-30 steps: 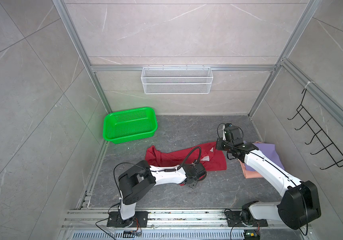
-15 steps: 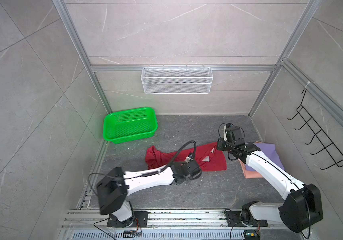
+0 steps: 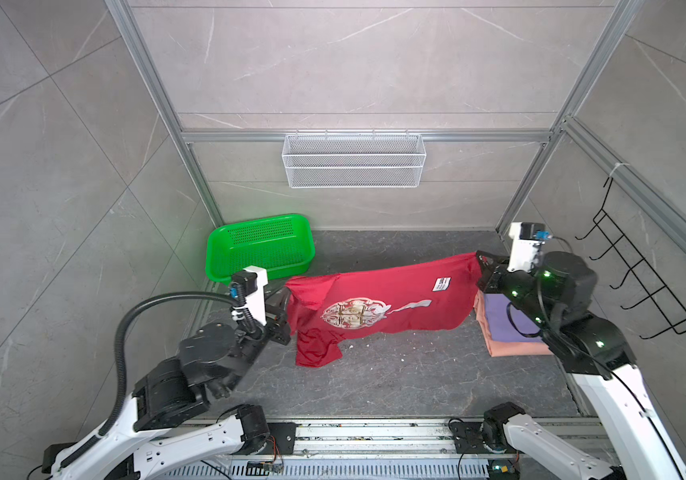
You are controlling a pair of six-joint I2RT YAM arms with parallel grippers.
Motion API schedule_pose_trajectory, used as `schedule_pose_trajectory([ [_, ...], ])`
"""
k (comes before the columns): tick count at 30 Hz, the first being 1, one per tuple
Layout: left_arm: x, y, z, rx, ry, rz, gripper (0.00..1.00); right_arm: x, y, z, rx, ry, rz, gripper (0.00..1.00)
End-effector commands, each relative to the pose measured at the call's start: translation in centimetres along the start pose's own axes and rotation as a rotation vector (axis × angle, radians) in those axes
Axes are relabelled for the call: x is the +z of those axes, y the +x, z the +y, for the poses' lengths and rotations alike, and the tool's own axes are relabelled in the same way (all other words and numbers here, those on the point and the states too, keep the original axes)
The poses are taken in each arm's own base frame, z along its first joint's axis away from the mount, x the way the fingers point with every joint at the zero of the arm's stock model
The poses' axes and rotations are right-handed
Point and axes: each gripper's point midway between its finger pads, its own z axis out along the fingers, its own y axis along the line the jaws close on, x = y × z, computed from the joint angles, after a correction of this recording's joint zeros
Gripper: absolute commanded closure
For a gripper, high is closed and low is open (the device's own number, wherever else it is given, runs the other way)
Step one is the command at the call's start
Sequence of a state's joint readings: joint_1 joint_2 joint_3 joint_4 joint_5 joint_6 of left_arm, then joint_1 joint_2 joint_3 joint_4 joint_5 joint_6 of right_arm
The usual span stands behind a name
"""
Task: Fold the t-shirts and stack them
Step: 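Lift the red t-shirt high with both grippers, stretching it between them, then lay the stretched red t-shirt flat on the table with both grippers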
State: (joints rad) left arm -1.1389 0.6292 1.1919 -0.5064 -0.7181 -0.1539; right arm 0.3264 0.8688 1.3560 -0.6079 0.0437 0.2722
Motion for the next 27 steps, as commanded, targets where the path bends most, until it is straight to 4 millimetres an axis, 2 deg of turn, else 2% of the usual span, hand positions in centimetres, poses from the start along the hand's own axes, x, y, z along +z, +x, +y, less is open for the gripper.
schedule_pose_trajectory([
  [1,-1.9,-7.1,-0.5,0.057,0.062,-0.184,1.0,-3.8,-2.3,1.4,-0.042,-0.072,-0.061,1.0],
  [4,-2.1,-10.6,-2.2,0.108,0.124,-0.246,1.0,-6.7,-4.8,2.1,-0.056,-0.102,-0.157,1.0],
  [6,-1.4,-12.5,-3.3,0.165,0.129,-0.272,1.0,-7.6,-6.1,2.1,-0.075,-0.094,-0.209,1.0],
  [8,0.0,-13.8,-4.2,0.234,0.096,-0.289,1.0,-7.1,-6.8,1.6,-0.099,-0.053,-0.23,1.0],
  [10,1.7,-14.4,-5.2,0.285,0.057,-0.301,1.0,-5.5,-7.0,1.0,-0.117,-0.006,-0.227,1.0],
  [12,3.6,-14.0,-5.9,0.319,0.008,-0.295,1.0,-3.2,-6.9,0.4,-0.122,0.034,-0.214,1.0],
  [14,5.6,-12.7,-5.9,0.328,-0.045,-0.27,1.0,-0.5,-6.3,0.1,-0.128,0.058,-0.175,1.0],
  [16,8.0,-10.4,-5.1,0.291,-0.075,-0.213,1.0,2.3,-5.3,-0.2,-0.125,0.073,-0.132,1.0],
  [20,12.2,-4.6,-1.4,0.109,-0.082,-0.045,1.0,6.6,-2.8,-0.7,-0.131,0.087,-0.05,1.0],
  [23,15.1,0.1,0.7,-0.014,-0.071,0.076,1.0,9.6,0.2,-1.5,-0.138,0.113,0.041,1.0],
  [27,19.5,7.2,1.4,-0.12,-0.033,0.258,1.0,13.7,5.8,-3.1,-0.13,0.158,0.191,1.0],
])
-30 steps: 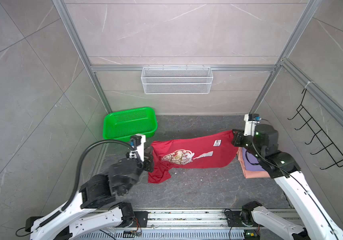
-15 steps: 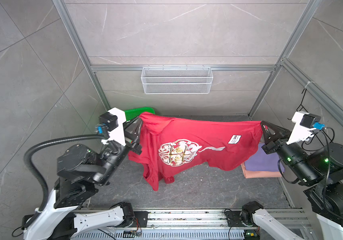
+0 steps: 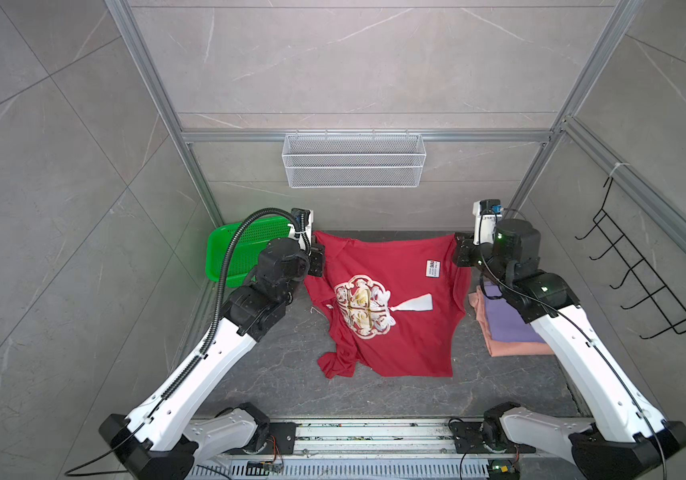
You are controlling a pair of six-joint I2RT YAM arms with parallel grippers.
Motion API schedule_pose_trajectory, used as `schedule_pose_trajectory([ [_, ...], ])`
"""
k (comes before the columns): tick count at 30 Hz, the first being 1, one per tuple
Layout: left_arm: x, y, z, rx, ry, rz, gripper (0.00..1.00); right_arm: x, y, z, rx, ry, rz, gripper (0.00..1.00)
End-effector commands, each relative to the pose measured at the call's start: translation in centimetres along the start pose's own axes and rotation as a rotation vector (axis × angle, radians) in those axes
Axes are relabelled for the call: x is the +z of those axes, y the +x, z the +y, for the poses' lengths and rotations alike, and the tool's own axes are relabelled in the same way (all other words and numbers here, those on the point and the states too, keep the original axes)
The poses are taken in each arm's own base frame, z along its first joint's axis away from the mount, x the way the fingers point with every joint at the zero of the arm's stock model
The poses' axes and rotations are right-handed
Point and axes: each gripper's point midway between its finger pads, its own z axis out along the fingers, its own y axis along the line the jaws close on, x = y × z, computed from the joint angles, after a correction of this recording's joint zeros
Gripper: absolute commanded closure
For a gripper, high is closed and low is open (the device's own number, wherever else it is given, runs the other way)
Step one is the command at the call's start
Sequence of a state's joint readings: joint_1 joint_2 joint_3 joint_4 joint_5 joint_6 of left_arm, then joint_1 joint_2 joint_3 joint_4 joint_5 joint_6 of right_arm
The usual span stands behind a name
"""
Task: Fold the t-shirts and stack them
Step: 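Lay the stretched red t-shirt flat on the table with both grippers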
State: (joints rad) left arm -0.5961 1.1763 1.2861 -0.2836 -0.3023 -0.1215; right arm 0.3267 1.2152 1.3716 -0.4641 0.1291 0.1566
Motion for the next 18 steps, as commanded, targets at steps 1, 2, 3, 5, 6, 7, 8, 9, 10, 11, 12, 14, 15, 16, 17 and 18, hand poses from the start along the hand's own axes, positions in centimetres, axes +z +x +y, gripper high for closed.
schedule_pose_trajectory([
  [1,3.3,2.8,-2.2,-0.189,0.148,0.097,1.0,3.1,2.7,-0.6,0.005,0.043,0.066,1.0],
  [2,4.4,4.0,-2.3,-0.209,0.161,0.132,1.0,4.1,3.9,-0.7,0.004,0.048,0.099,1.0],
  [3,5.8,5.5,-2.2,-0.23,0.173,0.18,1.0,5.1,5.0,-0.7,0.001,0.053,0.131,1.0],
  [5,7.6,7.6,-2.0,-0.264,0.181,0.243,1.0,6.5,7.0,-0.9,0.0,0.067,0.188,1.0],
  [6,8.3,8.5,-2.1,-0.27,0.19,0.273,1.0,7.0,7.7,-0.9,0.001,0.069,0.209,1.0],
  [7,8.8,9.2,-2.1,-0.275,0.191,0.293,1.0,7.3,8.2,-1.0,0.001,0.071,0.221,1.0],
  [8,9.2,9.7,-2.2,-0.28,0.195,0.31,1.0,7.6,8.7,-1.1,0.0,0.076,0.234,1.0],
  [9,9.4,10.1,-2.3,-0.284,0.206,0.325,1.0,7.8,9.0,-1.1,0.0,0.077,0.243,1.0],
  [10,9.5,10.3,-2.4,-0.289,0.215,0.333,1.0,7.9,9.2,-1.1,-0.002,0.078,0.251,1.0],
  [11,9.5,10.3,-2.6,-0.293,0.228,0.341,1.0,7.8,9.4,-1.2,-0.003,0.078,0.257,1.0],
  [12,9.4,10.4,-2.8,-0.295,0.244,0.353,1.0,7.7,9.5,-1.1,-0.006,0.076,0.264,1.0],
  [14,8.8,10.5,-3.2,-0.298,0.268,0.382,1.0,7.1,9.5,-1.1,-0.008,0.068,0.268,1.0],
  [15,8.3,10.6,-3.4,-0.298,0.279,0.404,1.0,6.6,9.6,-1.0,-0.012,0.062,0.271,1.0],
  [16,7.8,10.9,-3.4,-0.299,0.284,0.429,1.0,6.0,9.7,-1.1,-0.014,0.061,0.274,1.0],
  [17,7.1,11.3,-3.5,-0.3,0.284,0.454,1.0,5.5,10.0,-1.2,-0.016,0.059,0.28,1.0],
  [18,6.3,11.7,-3.4,-0.304,0.283,0.48,1.0,4.6,10.2,-1.2,-0.019,0.053,0.288,1.0],
])
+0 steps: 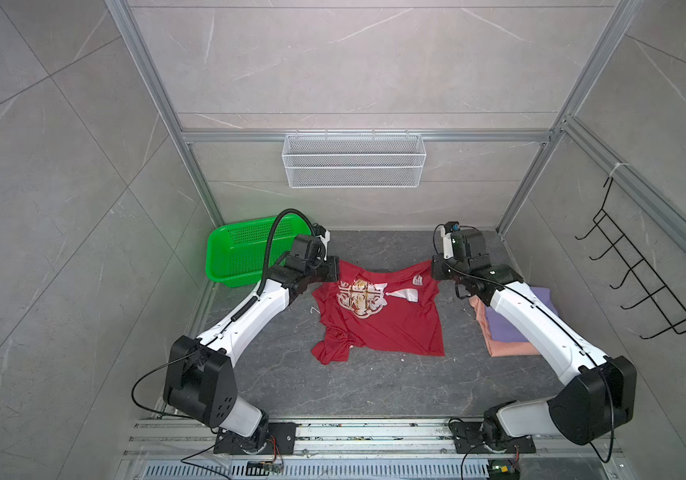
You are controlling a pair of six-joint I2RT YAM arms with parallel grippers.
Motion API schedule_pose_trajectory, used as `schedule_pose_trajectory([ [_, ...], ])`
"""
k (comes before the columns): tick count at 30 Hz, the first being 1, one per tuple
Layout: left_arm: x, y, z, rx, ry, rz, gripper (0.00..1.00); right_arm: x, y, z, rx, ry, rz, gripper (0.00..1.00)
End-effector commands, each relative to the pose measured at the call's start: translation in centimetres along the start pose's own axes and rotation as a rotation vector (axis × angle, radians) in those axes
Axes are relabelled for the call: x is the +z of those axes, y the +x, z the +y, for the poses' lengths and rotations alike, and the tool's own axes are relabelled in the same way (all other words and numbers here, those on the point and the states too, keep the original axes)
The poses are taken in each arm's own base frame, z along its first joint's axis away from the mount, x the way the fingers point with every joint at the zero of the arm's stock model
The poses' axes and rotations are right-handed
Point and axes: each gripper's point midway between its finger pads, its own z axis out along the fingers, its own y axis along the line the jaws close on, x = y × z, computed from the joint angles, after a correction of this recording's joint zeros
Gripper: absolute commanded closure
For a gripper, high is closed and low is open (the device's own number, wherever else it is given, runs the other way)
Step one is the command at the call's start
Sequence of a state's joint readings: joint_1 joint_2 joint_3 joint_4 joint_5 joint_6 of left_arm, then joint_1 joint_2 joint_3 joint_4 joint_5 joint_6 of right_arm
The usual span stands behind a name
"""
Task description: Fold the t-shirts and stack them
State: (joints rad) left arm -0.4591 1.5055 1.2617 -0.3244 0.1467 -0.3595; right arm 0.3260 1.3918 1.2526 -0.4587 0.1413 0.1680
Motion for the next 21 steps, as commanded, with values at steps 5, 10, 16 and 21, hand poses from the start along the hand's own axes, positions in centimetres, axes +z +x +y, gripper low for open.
schedule_pose_trajectory([
  [5,-5.1,6.3,-3.7,-0.083,0.197,0.3,1.0,-4.6,4.9,-1.2,0.014,-0.006,0.091,1.0],
  [10,-5.0,13.1,-4.4,-0.216,0.269,0.507,1.0,-5.0,8.8,-2.0,0.082,0.016,0.153,1.0],
  [16,-4.4,19.4,-6.3,-0.186,0.285,0.744,0.99,-4.4,9.4,-1.9,0.105,0.017,0.175,1.0],
  [21,-3.0,22.4,-5.7,-0.157,0.219,0.837,0.78,-4.1,9.7,-1.9,0.106,0.022,0.183,1.0],
])
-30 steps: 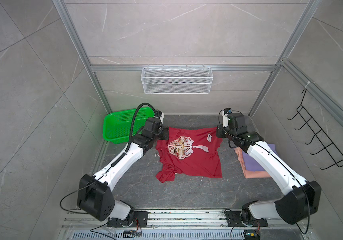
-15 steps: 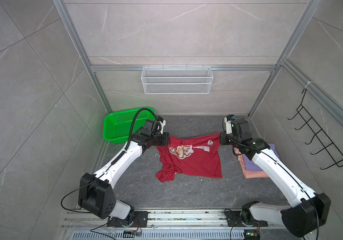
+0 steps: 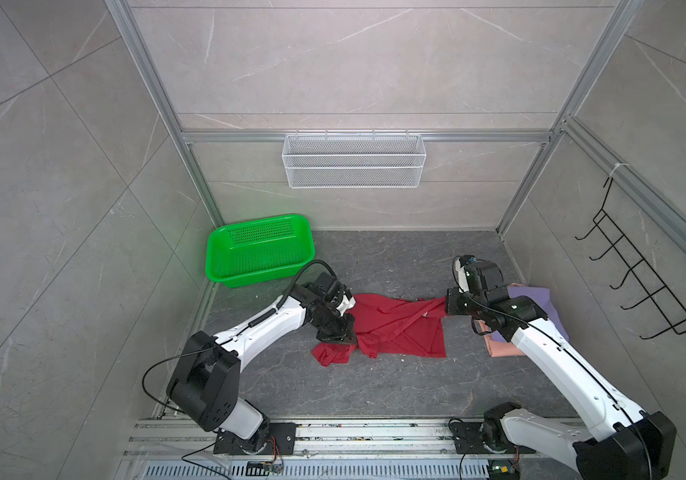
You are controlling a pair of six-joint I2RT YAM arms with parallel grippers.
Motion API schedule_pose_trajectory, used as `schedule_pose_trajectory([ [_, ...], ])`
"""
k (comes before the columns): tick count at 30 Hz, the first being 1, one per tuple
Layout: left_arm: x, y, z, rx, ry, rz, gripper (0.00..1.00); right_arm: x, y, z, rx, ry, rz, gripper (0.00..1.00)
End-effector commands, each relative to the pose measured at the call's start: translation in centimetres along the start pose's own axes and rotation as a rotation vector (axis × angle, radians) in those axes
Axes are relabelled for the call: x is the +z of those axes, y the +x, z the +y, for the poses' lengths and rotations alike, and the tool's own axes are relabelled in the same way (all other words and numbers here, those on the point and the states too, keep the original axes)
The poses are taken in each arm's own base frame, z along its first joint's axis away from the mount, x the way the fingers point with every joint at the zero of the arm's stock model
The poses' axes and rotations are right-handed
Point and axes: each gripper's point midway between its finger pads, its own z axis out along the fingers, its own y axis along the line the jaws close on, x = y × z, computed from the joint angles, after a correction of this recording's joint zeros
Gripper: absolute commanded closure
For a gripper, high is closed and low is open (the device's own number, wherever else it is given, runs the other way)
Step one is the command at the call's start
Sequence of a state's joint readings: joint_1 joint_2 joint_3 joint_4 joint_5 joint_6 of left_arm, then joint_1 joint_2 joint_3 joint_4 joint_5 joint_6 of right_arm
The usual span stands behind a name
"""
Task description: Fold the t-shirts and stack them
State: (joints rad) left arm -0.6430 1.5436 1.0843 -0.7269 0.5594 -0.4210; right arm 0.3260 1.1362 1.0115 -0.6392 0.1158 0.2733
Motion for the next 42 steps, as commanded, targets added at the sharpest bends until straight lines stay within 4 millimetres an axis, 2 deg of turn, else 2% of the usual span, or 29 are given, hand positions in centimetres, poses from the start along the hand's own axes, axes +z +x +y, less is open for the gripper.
schedule_pose_trajectory([
  [1,0.5,0.7,0.6,-0.02,-0.03,0.046,0.71,0.4,0.5,-0.3,0.024,0.011,0.017,1.0],
  [2,0.3,0.5,0.8,-0.02,-0.051,0.037,0.6,0.4,0.6,-0.3,0.024,0.012,0.018,1.0],
  [5,-0.8,-0.2,2.2,-0.013,-0.157,-0.023,0.4,0.1,0.7,-0.5,0.026,0.016,0.014,1.0],
  [7,-1.3,-0.2,2.6,-0.024,-0.181,-0.066,0.35,-0.1,0.5,-0.6,0.026,0.021,0.006,1.0],
  [12,-1.3,1.3,3.2,-0.075,-0.219,-0.112,0.36,0.1,0.6,-0.5,0.026,0.018,0.012,1.0],
  [19,1.6,5.0,3.9,-0.145,-0.318,-0.169,0.39,0.3,1.1,-0.5,0.046,0.012,0.007,1.0],
  [22,2.9,4.7,4.1,-0.194,-0.29,-0.226,0.4,0.5,1.3,-0.4,0.05,0.006,0.011,1.0],
  [25,3.4,4.0,4.7,-0.215,-0.297,-0.281,0.41,0.4,1.4,-0.4,0.05,0.004,0.012,1.0],
  [29,3.8,2.5,4.4,-0.204,-0.298,-0.318,0.41,0.2,1.4,-0.4,0.053,0.0,0.004,1.0],
  [31,4.4,2.2,4.4,-0.218,-0.298,-0.313,0.43,-0.1,1.5,-0.5,0.057,-0.002,-0.002,1.0],
  [37,5.5,2.6,6.0,-0.271,-0.367,-0.27,0.6,-0.4,1.7,-0.8,0.067,0.007,-0.015,1.0],
  [39,5.1,2.5,6.2,-0.273,-0.394,-0.282,0.75,-0.4,1.8,-0.8,0.066,0.007,-0.014,1.0],
  [41,4.4,2.3,6.0,-0.267,-0.396,-0.299,0.96,-0.4,1.7,-0.8,0.065,0.007,-0.014,1.0],
  [42,3.9,2.3,5.8,-0.263,-0.394,-0.303,1.0,-0.4,1.7,-0.8,0.064,0.007,-0.015,1.0],
])
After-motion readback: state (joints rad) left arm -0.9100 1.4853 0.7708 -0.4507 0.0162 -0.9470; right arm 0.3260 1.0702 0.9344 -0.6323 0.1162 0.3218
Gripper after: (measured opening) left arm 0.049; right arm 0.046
